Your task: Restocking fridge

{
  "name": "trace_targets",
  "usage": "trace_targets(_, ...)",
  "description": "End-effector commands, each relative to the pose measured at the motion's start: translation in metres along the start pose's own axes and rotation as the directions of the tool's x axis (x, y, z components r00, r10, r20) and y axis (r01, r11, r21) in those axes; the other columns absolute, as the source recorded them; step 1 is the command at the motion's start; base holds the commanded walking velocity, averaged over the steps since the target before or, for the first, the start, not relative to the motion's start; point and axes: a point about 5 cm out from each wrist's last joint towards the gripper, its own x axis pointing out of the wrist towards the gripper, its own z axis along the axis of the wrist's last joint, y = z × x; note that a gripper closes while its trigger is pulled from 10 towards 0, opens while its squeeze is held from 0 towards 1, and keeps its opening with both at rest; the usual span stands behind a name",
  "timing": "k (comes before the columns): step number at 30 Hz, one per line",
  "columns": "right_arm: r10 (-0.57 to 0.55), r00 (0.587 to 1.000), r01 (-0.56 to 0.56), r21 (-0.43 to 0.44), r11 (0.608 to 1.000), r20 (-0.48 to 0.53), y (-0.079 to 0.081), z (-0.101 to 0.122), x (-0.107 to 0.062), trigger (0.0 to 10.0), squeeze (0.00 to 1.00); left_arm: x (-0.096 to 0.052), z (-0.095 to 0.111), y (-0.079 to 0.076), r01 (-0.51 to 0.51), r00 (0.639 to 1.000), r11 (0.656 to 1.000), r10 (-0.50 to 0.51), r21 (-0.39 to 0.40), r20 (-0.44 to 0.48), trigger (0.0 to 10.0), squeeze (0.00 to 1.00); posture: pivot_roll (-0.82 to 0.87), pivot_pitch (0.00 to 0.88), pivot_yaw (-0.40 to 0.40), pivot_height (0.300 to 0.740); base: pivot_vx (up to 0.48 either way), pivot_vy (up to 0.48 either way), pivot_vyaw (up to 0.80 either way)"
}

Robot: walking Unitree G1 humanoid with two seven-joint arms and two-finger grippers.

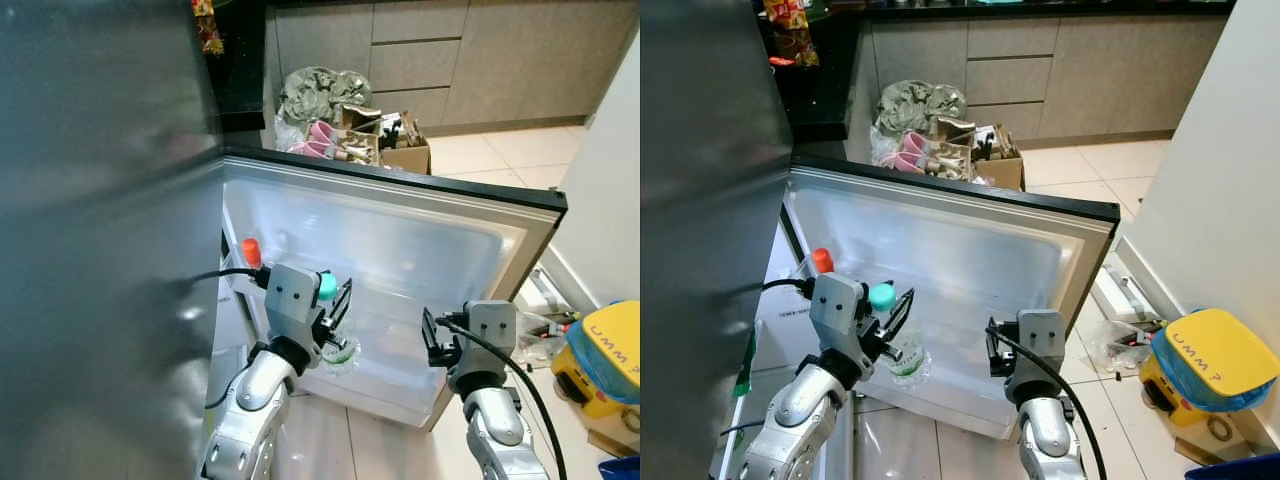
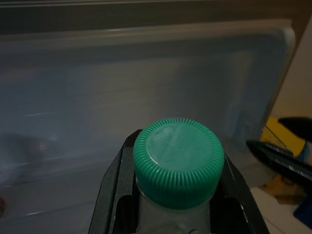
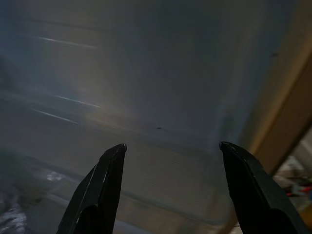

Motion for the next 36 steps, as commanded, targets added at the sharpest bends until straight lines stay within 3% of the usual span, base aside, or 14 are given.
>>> trace_targets(1, -0.072, 0.997, 0.071, -0.050, 0.996, -0.031, -0.012, -0.009, 0.000, 10.0, 0.00, -0.004, 0.005, -0.005, 0.044, 0.999, 0.998, -0.044, 0.043, 0.011, 10.0, 0.00, -0.22, 0.166, 0.024, 0.740, 0.000, 0.000, 0.00)
trace_targets(4, -0.154, 0.985, 0.147, -0.092, 0.985, -0.079, -0.032, -0.023, -0.002, 10.0, 0.00, -0.008, 0.016, -0.014, 0.087, 0.995, 0.995, -0.089, 0.051, 0.041, 10.0, 0.00, -0.22, 0.168, 0.026, 0.740, 0.000, 0.000, 0.00)
trace_targets(7, -0.163, 0.983, 0.154, -0.098, 0.983, -0.085, -0.034, -0.025, -0.002, 10.0, 0.00, -0.008, 0.019, -0.016, 0.096, 0.994, 0.994, -0.099, 0.054, 0.050, 10.0, 0.00, -0.22, 0.169, 0.027, 0.740, 0.000, 0.000, 0.00)
trace_targets(10, -0.205, 0.972, 0.184, -0.165, 0.969, -0.117, -0.046, -0.036, -0.009, 10.0, 0.00, -0.007, 0.047, -0.015, 0.105, 0.984, 0.989, -0.118, 0.101, 0.135, 10.0, 0.00, -0.22, 0.172, 0.026, 0.740, 0.000, 0.000, 0.00)
trace_targets(11, -0.205, 0.972, 0.184, -0.165, 0.969, -0.117, -0.046, -0.036, -0.009, 10.0, 0.00, -0.007, 0.047, -0.015, 0.105, 0.984, 0.989, -0.118, 0.101, 0.135, 10.0, 0.00, -0.22, 0.172, 0.026, 0.740, 0.000, 0.000, 0.00)
trace_targets(12, -0.223, 0.966, 0.199, -0.178, 0.964, -0.129, -0.050, -0.042, -0.014, 10.0, 0.00, -0.005, 0.064, -0.011, 0.091, 0.976, 0.988, -0.113, 0.123, 0.188, 10.0, 0.00, -0.21, 0.172, 0.025, 0.740, 0.000, 0.000, 0.00)
trace_targets(14, -0.231, 0.964, 0.207, -0.177, 0.962, -0.132, -0.051, -0.045, -0.016, 10.0, 0.00, -0.001, 0.078, -0.007, 0.071, 0.968, 0.989, -0.100, 0.130, 0.231, 10.0, 0.00, -0.21, 0.173, 0.024, 0.740, 0.000, 0.000, 0.00)
trace_targets(18, -0.234, 0.964, 0.210, -0.181, 0.961, -0.126, -0.050, -0.046, -0.017, 10.0, 0.00, 0.005, 0.088, -0.006, 0.056, 0.960, 0.990, -0.088, 0.127, 0.264, 10.0, 0.00, -0.21, 0.171, 0.028, 0.740, 0.000, 0.000, 0.00)
trace_targets(22, -0.235, 0.968, 0.218, -0.165, 0.962, -0.089, -0.052, -0.040, -0.013, 10.0, 0.00, 0.010, 0.089, -0.010, 0.059, 0.961, 0.992, -0.086, 0.108, 0.264, 10.0, 0.00, -0.21, 0.169, 0.029, 0.740, 0.000, 0.000, 0.00)
trace_targets(27, -0.194, 0.981, 0.189, -0.160, 0.969, -0.014, -0.049, -0.024, -0.005, 10.0, 0.00, 0.006, 0.076, -0.015, 0.086, 0.973, 0.993, -0.102, 0.084, 0.208, 10.0, 0.00, -0.21, 0.168, 0.028, 0.740, 0.000, 0.000, 0.00)
trace_targets(30, -0.174, 0.984, 0.178, -0.119, 0.977, 0.049, -0.039, -0.007, 0.003, 10.0, 0.00, 0.002, 0.064, -0.014, 0.074, 0.986, 0.994, -0.085, 0.078, 0.144, 10.0, 0.00, -0.21, 0.168, 0.028, 0.740, 0.000, 0.000, 0.00)
trace_targets(36, -0.159, 0.984, 0.166, -0.090, 0.982, 0.081, -0.031, 0.003, 0.007, 10.0, 0.00, 0.003, 0.062, -0.014, 0.068, 0.988, 0.995, -0.077, 0.076, 0.136, 10.0, 0.00, -0.21, 0.166, 0.028, 0.740, 0.000, -0.279, 0.00)
